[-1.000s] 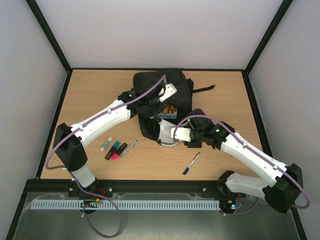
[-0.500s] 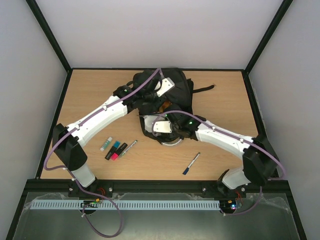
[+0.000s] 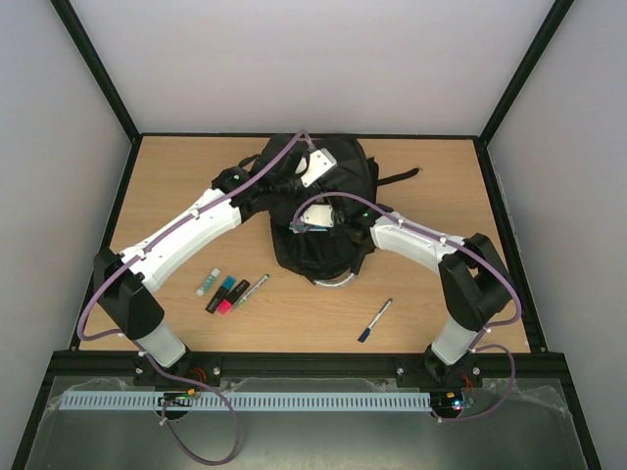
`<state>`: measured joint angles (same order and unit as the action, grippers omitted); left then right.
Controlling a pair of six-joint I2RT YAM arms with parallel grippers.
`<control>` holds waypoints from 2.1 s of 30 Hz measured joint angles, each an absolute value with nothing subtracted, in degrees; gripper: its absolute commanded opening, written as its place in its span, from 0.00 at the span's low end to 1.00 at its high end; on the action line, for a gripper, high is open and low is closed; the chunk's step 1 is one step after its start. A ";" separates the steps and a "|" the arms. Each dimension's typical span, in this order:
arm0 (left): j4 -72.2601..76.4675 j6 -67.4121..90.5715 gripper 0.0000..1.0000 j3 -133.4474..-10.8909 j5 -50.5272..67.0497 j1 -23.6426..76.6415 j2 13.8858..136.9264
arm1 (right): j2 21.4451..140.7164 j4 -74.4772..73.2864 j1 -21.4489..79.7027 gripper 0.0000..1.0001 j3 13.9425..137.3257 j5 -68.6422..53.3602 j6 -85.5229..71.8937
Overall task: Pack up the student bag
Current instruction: Place the stationery in the student bag, then adjust the student bag at the center of the board.
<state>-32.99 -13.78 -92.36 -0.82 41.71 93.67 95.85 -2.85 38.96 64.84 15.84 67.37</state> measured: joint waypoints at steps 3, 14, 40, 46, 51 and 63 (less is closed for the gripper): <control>-32.51 -13.85 0.03 -91.96 -0.54 41.63 93.45 | 98.00 1.34 38.17 0.25 65.78 16.73 67.96; -32.82 -14.15 0.02 -90.98 -2.17 40.29 93.45 | 106.94 20.99 38.59 0.45 66.78 21.56 68.90; -31.22 -12.16 0.03 -90.24 2.35 39.92 93.43 | 86.00 -4.05 36.60 0.86 59.29 5.96 56.90; -30.74 -11.51 0.03 -90.24 4.93 40.42 93.41 | 73.52 -11.68 36.71 0.83 50.92 -0.12 54.06; -30.79 -11.03 0.03 -90.11 4.95 39.99 93.41 | 62.74 -20.05 36.42 0.79 46.46 -2.17 50.94; -25.10 -8.25 0.07 -81.60 8.67 39.94 93.21 | 51.57 -32.91 36.38 0.72 44.07 -7.53 43.66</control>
